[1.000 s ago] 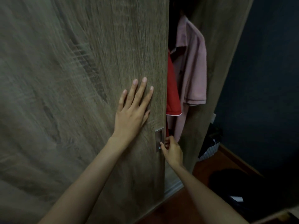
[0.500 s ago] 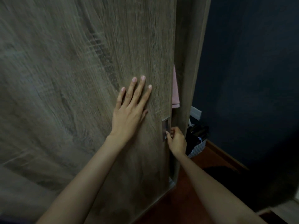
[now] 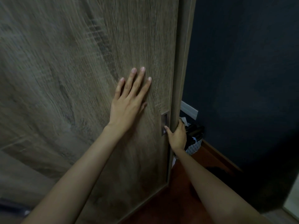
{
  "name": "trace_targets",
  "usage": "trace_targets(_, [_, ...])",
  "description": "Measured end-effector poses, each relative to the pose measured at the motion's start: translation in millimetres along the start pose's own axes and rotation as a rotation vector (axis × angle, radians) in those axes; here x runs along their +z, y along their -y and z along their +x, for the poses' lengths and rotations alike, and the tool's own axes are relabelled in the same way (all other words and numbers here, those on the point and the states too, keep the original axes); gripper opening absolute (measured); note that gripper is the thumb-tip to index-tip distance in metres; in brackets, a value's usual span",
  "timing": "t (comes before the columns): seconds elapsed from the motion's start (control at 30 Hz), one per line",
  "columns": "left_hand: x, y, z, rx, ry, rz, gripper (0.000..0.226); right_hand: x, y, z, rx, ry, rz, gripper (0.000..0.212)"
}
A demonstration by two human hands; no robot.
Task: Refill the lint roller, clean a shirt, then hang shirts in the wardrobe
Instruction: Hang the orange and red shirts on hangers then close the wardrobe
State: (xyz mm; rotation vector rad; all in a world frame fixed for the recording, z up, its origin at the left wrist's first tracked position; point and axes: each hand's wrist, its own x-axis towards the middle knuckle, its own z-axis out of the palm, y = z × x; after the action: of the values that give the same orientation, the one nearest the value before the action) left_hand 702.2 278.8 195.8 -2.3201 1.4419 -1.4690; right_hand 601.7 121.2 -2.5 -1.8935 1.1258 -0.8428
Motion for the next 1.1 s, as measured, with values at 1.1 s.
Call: trace_targets(1.1, [-60.1,10.1,1.5,-0.146,0.103,-0.387,0.051,-60.2,71.0,16.2,-0.307,-0.081,0.058,0.06])
